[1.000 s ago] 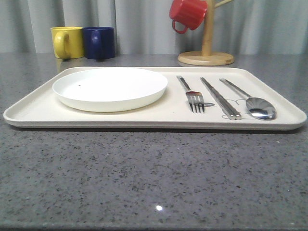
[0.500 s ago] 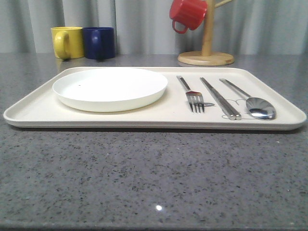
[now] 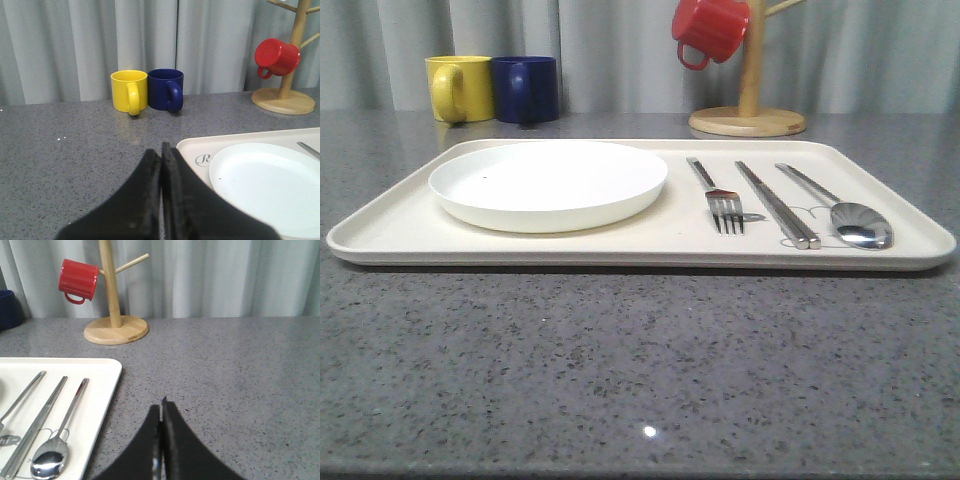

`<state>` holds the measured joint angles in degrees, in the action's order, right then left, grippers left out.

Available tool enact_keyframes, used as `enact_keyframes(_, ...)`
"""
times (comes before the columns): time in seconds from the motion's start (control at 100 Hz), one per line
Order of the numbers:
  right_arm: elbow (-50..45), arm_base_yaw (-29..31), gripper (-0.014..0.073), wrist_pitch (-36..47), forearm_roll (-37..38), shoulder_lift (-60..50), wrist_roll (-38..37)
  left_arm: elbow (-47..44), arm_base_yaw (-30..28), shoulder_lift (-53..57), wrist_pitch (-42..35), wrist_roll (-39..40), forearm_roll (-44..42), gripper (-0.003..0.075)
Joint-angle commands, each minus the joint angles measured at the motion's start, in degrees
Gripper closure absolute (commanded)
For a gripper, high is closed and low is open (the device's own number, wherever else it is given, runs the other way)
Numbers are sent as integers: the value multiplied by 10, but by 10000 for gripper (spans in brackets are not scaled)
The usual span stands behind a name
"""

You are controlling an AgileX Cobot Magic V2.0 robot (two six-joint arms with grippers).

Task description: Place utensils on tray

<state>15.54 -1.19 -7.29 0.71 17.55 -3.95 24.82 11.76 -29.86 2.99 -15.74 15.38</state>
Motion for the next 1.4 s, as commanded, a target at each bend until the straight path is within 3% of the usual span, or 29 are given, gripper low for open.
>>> enact_keyframes(0.0, -18, 6, 662, 61, -7, -47, 14, 15, 2, -3, -46, 3, 2, 738)
enact_keyframes(0.3, -112, 6, 662, 61, -4, -197, 14, 15, 2, -3, -46, 3, 2, 738)
enact_keyframes(0.63, -162, 14, 662, 123, -3, -192, 14, 15, 2, -3, -46, 3, 2, 738)
enact_keyframes(1.39, -161, 14, 662, 125, -3, -192, 14, 15, 2, -3, -46, 3, 2, 738)
